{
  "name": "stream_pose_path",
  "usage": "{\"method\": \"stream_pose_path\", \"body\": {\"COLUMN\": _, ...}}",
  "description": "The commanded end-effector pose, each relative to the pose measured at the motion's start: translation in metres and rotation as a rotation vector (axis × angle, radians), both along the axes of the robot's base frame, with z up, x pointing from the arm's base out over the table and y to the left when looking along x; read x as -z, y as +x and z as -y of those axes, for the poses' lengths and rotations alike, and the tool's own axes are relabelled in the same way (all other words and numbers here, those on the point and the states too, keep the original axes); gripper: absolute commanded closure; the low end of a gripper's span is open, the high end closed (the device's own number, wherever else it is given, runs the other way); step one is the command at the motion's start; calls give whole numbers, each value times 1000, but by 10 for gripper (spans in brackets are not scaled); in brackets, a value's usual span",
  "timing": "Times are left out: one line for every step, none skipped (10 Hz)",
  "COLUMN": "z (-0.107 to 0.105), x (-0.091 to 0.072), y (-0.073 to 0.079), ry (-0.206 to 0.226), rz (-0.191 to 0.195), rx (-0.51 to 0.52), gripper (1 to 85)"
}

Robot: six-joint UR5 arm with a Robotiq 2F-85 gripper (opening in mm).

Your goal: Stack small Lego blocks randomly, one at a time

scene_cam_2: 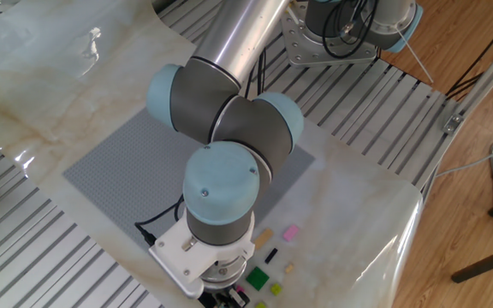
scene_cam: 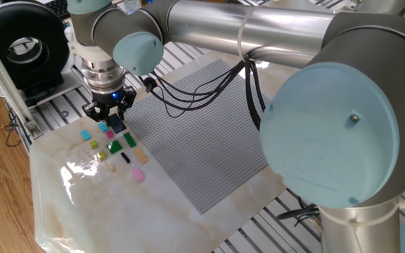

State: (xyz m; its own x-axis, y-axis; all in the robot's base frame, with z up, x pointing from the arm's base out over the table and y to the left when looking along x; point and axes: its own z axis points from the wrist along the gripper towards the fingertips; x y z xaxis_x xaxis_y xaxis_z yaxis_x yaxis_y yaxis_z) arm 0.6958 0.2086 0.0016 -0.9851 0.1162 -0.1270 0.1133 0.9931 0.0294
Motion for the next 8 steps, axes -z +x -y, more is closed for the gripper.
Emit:
{"method": "stream_pose_path", "body": {"z": -1, "x": 0, "y": 2, "ry": 12, "rz": 3, "rx": 6, "gripper": 457}}
{"method": "stream_pose_path", "body": {"z": -1, "x": 2, "y": 3, "ry": 10, "rz": 4, "rx": 5, "gripper": 453}}
{"method": "stream_pose_path", "body": {"z": -2, "x": 2, "y": 5, "ry": 10, "rz": 7, "rx": 5, "gripper": 453}}
{"method": "stream_pose_path", "body": {"z": -2, "x": 2, "y": 5, "ry": 10, "rz": 7, "rx": 5, "gripper": 450}}
{"method": "stream_pose_path", "body": {"z": -2, "x": 2, "y": 5, "ry": 9, "rz": 7, "rx": 6, "gripper": 450}}
{"method": "stream_pose_path", "body": {"z": -2, "x": 2, "y": 5, "ry": 9, "rz": 6, "rx": 6, "gripper": 453}}
{"method": "stream_pose_path", "body": {"z": -1, "x": 3, "y": 5, "ry": 8, "rz": 7, "rx": 5, "gripper": 460}}
{"method": "stream_pose_path", "body": {"z": -1, "x": 3, "y": 8, "ry": 8, "rz": 21, "rx": 0, "gripper": 520}}
